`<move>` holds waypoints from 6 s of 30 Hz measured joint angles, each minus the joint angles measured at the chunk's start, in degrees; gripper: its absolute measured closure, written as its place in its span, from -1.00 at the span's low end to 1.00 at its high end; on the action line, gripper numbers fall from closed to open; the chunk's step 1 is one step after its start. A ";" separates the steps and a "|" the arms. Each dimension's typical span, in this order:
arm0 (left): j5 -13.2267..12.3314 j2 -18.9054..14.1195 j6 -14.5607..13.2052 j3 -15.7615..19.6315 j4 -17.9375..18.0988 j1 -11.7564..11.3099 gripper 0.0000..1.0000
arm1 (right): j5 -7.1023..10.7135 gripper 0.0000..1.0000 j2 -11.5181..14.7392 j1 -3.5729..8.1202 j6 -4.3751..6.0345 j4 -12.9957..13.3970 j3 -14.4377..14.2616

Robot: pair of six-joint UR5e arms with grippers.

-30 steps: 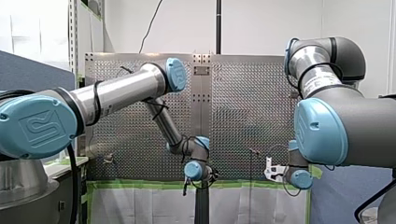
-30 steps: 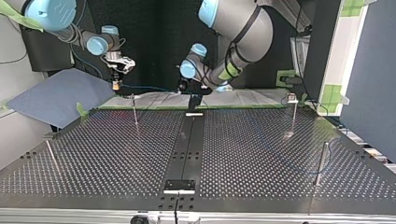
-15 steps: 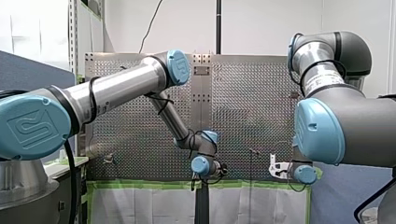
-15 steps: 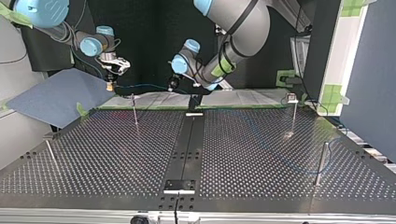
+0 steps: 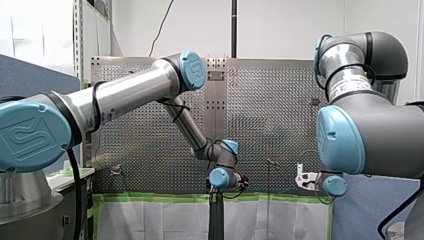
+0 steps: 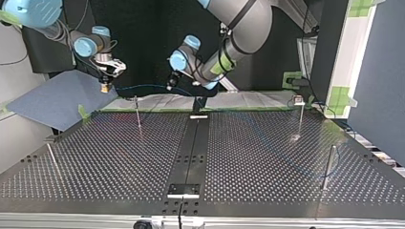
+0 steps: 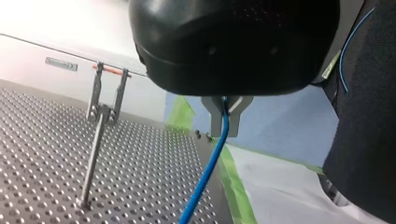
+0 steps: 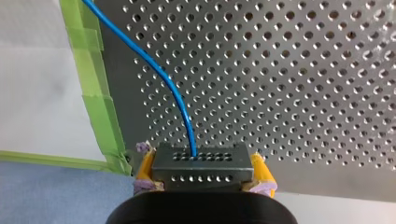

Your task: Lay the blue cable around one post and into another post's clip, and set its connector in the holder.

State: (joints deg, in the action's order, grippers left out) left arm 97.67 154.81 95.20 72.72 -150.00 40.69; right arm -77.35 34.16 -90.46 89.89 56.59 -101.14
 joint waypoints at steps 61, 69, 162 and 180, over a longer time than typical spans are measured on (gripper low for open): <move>1.66 -2.01 2.22 -5.97 -1.81 3.28 1.00 | 2.71 1.00 1.07 4.30 -0.51 -4.08 6.27; 2.40 -2.88 1.42 -5.97 -2.97 4.08 1.00 | 4.02 1.00 1.55 4.14 -1.96 -5.14 6.26; -1.26 -1.10 7.62 -5.72 -1.17 0.61 1.00 | 9.84 1.00 3.64 4.05 5.97 -1.86 6.84; -1.89 -0.89 6.87 -6.12 -2.97 0.10 1.00 | 8.48 1.00 3.59 4.84 7.04 -1.93 6.96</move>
State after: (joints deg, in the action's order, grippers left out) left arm 95.78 153.93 102.07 66.60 -152.96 40.79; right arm -68.87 37.75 -85.62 96.93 54.66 -94.18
